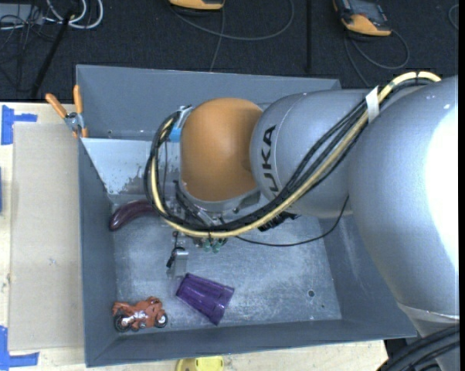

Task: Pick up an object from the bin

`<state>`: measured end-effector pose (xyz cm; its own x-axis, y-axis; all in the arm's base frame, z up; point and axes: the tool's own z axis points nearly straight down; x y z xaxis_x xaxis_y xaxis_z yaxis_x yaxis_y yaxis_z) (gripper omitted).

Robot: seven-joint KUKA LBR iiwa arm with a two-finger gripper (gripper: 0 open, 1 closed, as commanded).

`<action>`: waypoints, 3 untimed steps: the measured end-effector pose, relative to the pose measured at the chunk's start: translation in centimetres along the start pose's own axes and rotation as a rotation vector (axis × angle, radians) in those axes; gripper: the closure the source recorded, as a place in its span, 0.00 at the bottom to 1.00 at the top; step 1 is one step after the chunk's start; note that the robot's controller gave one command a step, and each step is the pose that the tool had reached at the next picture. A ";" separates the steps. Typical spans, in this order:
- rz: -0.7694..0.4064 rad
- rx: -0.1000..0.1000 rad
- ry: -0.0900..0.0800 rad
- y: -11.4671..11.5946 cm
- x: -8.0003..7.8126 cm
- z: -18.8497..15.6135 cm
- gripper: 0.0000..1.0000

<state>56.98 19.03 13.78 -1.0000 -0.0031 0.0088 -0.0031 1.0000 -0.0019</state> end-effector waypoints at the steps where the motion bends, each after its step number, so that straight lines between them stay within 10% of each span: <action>1: 0.005 -0.002 -0.007 -0.1 -0.2 -0.5 0.00; 2: -0.002 -0.004 -0.011 -4.1 6.1 6.1 0.00; 3: 0.121 -0.002 -0.005 -4.9 6.2 5.2 0.00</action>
Offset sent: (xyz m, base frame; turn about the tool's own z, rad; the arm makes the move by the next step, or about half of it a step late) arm -0.0680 -0.0472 -0.0678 -0.0007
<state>50.79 14.09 8.66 -0.9930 0.1179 0.0035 0.1179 0.9930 -0.0007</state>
